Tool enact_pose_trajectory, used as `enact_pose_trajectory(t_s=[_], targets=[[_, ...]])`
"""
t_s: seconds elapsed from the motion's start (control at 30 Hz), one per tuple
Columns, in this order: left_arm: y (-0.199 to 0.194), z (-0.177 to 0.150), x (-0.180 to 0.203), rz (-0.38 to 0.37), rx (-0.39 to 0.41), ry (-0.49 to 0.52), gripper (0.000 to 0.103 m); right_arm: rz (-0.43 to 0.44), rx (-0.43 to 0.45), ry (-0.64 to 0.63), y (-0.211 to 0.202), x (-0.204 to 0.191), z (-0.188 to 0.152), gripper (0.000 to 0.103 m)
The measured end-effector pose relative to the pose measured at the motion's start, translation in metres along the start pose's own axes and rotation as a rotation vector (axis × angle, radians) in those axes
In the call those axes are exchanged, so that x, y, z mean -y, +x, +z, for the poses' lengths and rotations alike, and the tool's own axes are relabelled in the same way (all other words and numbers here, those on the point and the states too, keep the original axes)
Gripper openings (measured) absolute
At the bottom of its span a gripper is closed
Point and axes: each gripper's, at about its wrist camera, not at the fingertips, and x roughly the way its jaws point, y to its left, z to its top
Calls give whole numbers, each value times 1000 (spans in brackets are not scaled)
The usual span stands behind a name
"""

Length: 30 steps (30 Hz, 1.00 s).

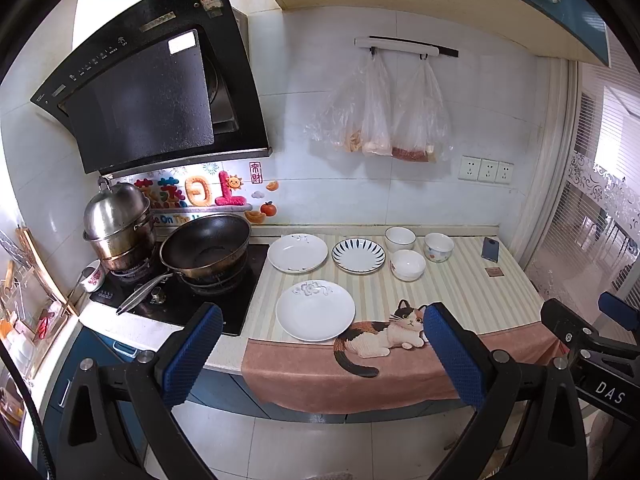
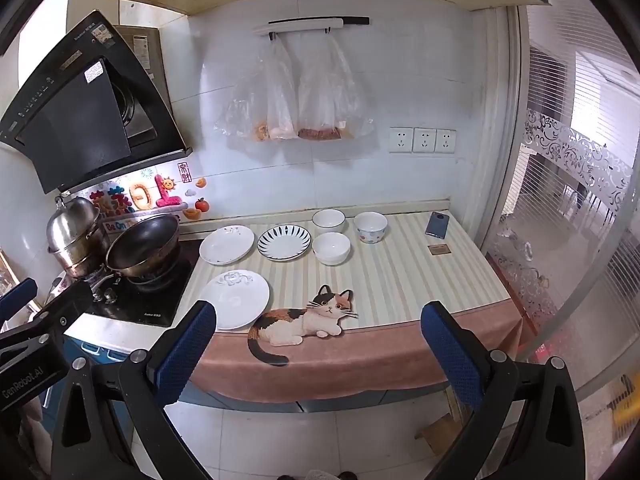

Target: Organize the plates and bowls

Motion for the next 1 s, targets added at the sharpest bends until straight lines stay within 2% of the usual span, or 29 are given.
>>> enact_pose_trajectory(t_s=[1.0], targets=[[6,6,-3,-9,-9,-3,103,-4,0,12,-1,3,4,103]])
